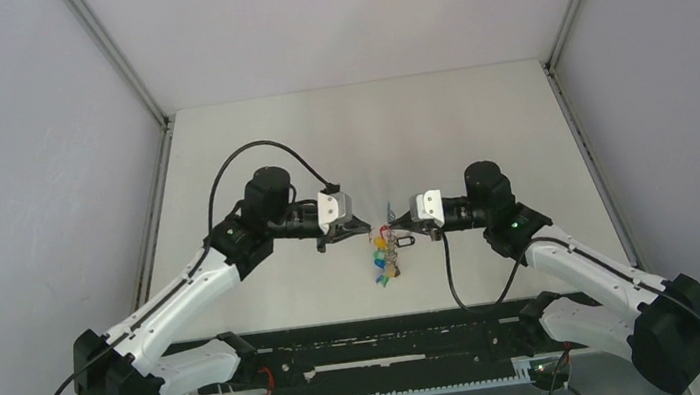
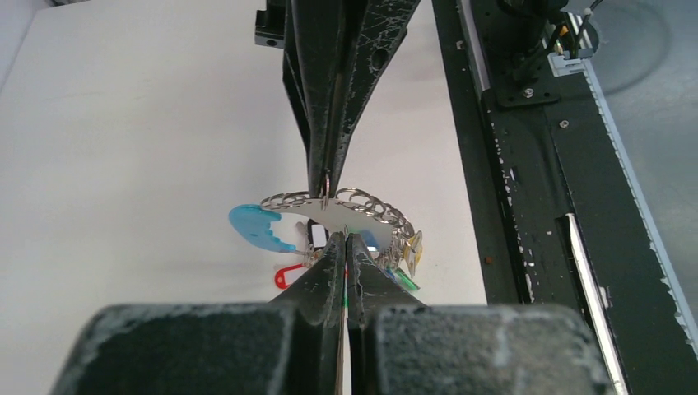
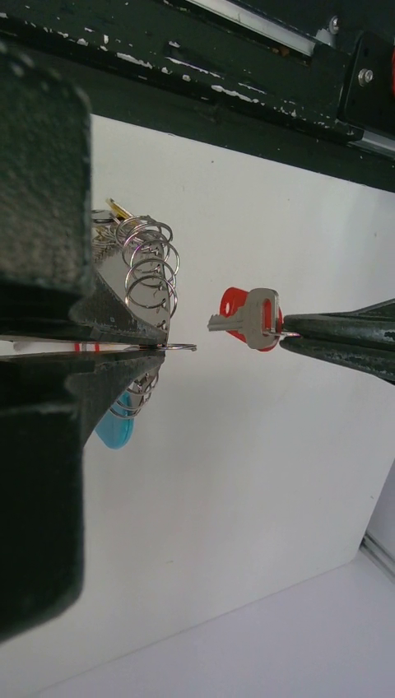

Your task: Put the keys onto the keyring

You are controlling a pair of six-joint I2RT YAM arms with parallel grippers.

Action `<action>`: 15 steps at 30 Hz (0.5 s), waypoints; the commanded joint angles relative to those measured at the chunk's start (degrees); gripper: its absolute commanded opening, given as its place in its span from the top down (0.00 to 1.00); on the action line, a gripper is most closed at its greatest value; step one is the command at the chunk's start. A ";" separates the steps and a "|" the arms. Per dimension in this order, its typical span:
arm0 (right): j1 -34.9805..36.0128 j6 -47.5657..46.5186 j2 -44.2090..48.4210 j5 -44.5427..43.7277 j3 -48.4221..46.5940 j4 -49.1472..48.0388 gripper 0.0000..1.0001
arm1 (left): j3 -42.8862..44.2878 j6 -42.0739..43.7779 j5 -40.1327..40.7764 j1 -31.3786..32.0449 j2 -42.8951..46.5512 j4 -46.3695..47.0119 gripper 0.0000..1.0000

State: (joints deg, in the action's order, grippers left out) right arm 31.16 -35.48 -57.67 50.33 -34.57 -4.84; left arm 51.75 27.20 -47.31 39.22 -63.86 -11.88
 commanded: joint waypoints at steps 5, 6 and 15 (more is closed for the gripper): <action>-0.55 -2.44 0.50 4.54 -2.97 -6.05 1.00 | 3.80 0.23 -3.51 0.55 -1.41 1.77 1.00; -0.57 -2.48 0.55 4.78 -2.97 -6.06 1.00 | 3.73 -0.18 -3.64 0.51 -1.56 2.22 1.00; -0.57 -2.55 0.21 6.13 -3.01 -5.66 1.00 | 3.52 -2.17 -3.75 0.51 -2.10 4.62 1.00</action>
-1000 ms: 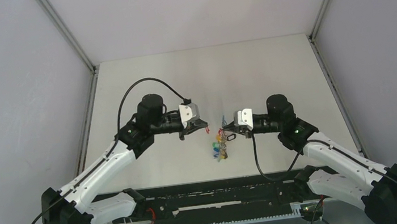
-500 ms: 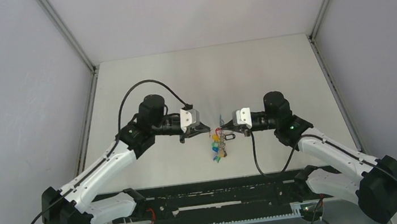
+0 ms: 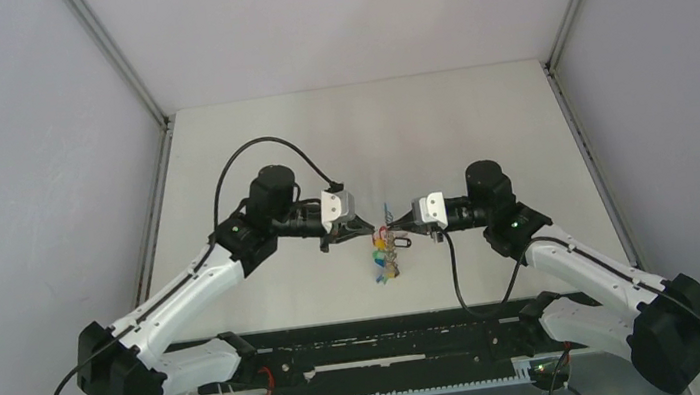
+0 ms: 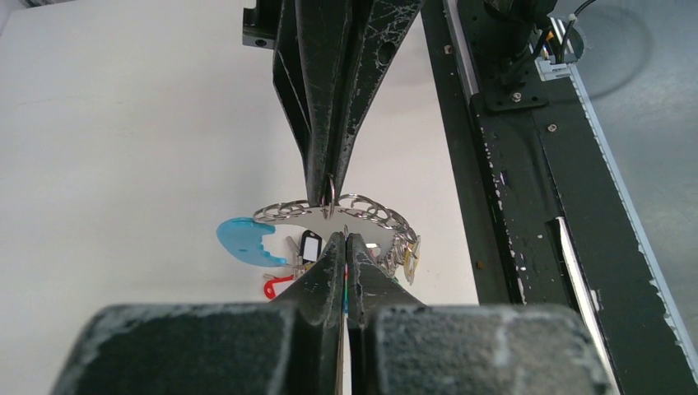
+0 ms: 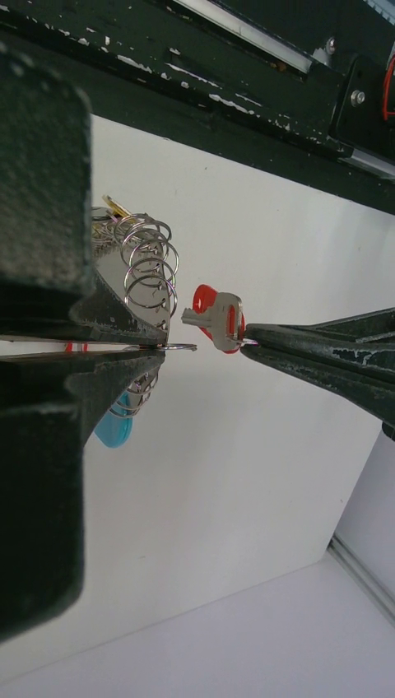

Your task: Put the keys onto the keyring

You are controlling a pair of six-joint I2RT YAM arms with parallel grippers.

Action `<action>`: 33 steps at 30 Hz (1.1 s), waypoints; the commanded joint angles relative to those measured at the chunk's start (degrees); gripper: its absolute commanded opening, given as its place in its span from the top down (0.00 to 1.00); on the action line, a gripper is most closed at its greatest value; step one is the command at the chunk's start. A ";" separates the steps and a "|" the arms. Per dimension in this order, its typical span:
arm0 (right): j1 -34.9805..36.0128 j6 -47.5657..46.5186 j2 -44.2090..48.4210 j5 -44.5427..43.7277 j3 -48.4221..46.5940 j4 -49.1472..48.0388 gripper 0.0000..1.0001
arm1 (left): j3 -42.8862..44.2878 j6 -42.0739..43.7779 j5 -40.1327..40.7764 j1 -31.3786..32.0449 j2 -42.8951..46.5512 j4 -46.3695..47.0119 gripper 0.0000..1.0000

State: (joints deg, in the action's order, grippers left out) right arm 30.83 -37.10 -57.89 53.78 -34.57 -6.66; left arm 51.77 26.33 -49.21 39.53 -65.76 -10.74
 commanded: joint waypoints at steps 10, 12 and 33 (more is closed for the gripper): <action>-0.22 -1.19 -0.21 2.78 -4.06 -2.29 1.00 | 3.78 -2.06 -2.45 0.34 -1.20 3.76 1.00; -0.18 -0.97 -0.20 2.79 -4.01 -2.33 1.00 | 3.93 -2.01 -2.53 0.29 -1.30 3.73 1.00; -0.11 -1.00 -0.28 3.29 -4.02 -1.96 1.00 | 4.57 -2.94 -1.84 0.31 -2.09 3.71 1.00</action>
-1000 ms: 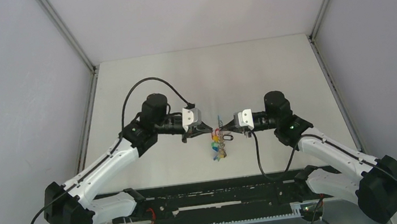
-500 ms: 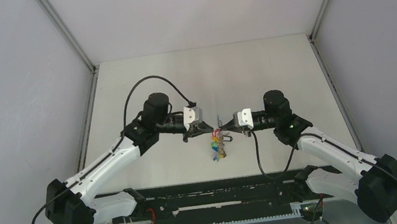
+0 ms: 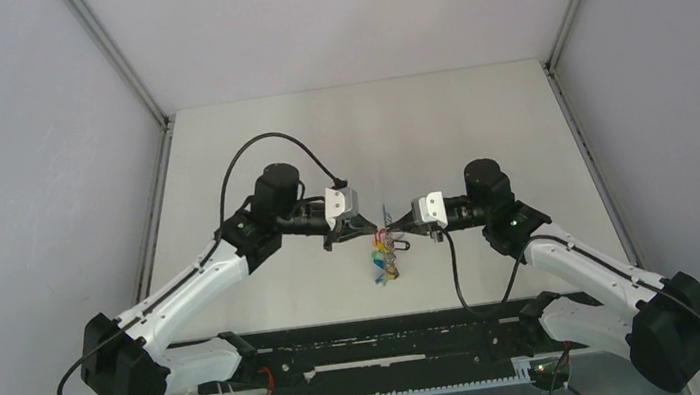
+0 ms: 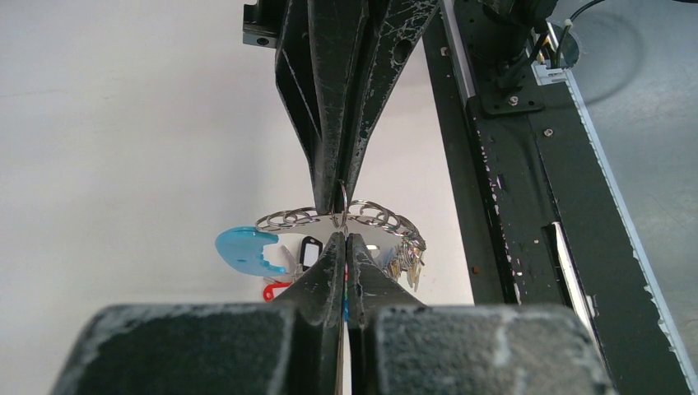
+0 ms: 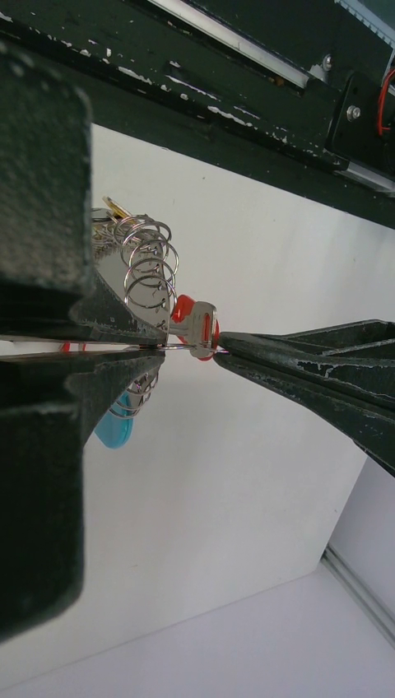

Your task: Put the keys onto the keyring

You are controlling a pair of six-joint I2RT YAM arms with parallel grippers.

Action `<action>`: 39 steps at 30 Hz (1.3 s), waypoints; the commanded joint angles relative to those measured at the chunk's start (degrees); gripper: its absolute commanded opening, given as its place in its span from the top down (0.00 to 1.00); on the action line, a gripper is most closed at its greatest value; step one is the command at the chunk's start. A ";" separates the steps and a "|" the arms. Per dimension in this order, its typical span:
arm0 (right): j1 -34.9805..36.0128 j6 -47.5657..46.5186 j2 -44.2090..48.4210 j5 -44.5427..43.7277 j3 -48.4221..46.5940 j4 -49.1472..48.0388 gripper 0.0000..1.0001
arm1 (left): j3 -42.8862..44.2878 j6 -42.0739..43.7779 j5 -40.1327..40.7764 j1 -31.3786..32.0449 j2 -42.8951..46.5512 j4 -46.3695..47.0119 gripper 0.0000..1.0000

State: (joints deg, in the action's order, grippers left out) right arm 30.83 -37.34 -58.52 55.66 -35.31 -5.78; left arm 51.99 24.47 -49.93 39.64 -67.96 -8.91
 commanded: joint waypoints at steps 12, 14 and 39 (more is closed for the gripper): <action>0.02 -0.36 0.08 1.26 -3.28 -3.08 1.00 | 4.50 -1.35 -0.93 0.21 0.02 1.89 1.00; 0.06 -0.50 -0.07 1.37 -3.67 -2.42 1.00 | 4.62 -1.43 -1.03 0.18 -0.05 1.88 1.00; 0.27 -0.33 0.07 -0.05 -3.94 -1.87 1.00 | 4.68 -1.95 -0.40 0.18 -0.42 1.88 1.00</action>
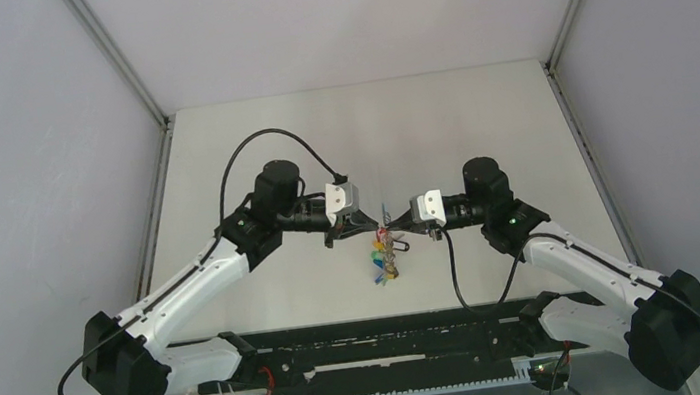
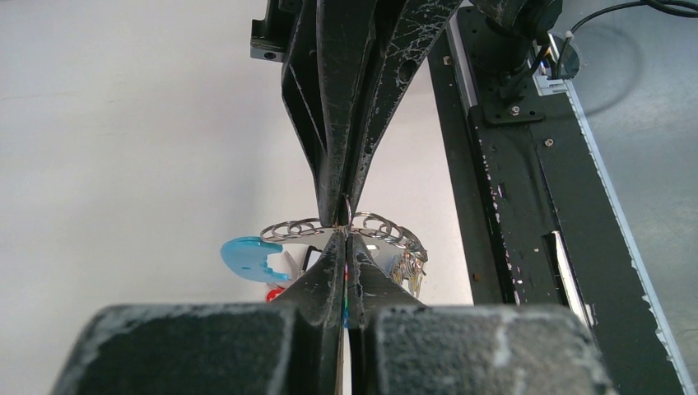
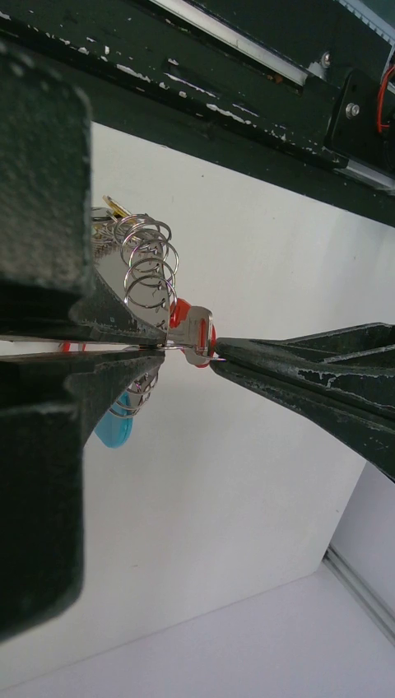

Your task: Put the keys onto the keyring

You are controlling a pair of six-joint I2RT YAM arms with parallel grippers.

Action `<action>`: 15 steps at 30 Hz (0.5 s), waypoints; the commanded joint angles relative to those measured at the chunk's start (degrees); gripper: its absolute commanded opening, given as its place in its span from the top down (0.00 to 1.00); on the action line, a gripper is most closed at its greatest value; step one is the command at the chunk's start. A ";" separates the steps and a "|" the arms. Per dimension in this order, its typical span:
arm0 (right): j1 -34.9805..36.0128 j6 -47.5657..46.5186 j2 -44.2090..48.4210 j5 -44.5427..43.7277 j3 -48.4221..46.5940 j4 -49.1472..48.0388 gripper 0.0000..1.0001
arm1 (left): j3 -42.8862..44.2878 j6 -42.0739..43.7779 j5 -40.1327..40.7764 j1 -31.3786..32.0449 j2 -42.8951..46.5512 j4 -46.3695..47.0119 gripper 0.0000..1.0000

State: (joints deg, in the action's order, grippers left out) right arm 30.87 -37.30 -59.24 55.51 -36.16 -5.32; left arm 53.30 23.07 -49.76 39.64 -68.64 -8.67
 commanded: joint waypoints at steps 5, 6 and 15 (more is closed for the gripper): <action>0.15 -0.39 0.80 -0.39 -3.05 -2.32 1.00 | 3.35 -0.57 -0.50 0.20 0.48 1.64 1.00; 0.15 -0.28 0.80 -0.45 -3.04 -2.37 1.00 | 3.31 -0.57 -0.51 0.18 0.44 1.64 1.00; 0.15 0.03 0.95 -0.52 -3.04 -2.50 1.00 | 3.38 -0.88 -0.71 0.18 0.12 1.66 1.00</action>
State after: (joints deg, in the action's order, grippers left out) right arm 30.87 -37.28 -59.24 54.30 -36.16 -5.30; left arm 53.30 23.05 -49.74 39.64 -68.64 -8.67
